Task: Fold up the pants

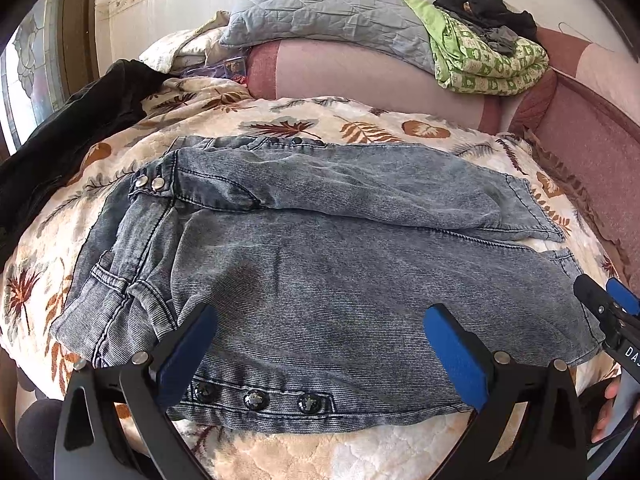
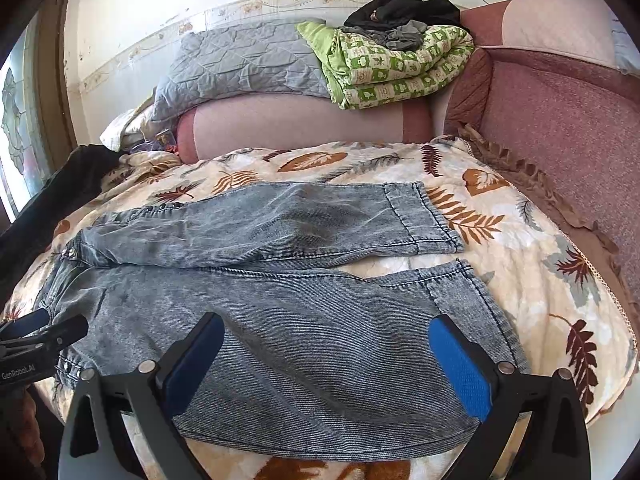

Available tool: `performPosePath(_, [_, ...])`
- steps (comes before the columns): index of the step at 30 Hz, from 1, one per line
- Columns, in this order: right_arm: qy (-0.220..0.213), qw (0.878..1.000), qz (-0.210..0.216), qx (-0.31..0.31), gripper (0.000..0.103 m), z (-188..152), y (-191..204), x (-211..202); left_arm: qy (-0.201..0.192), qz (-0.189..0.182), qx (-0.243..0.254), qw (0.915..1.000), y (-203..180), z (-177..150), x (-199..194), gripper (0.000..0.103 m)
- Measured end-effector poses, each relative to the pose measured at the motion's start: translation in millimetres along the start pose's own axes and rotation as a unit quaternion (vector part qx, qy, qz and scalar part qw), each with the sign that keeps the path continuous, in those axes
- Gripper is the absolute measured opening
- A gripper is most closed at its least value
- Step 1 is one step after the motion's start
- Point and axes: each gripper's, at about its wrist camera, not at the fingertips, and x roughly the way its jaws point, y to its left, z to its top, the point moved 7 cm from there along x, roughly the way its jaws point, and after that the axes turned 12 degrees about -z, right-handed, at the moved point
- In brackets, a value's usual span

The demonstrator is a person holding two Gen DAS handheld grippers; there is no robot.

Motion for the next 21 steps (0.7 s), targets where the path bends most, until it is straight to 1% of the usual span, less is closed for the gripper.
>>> performPosePath(21, [-0.003, 1.0, 0.0, -0.003, 0.103, -0.1, 2.3, 0.3, -0.013, 0.007, 0.006, 0.9999, 1.8, 6.3, -6.1, 0.103])
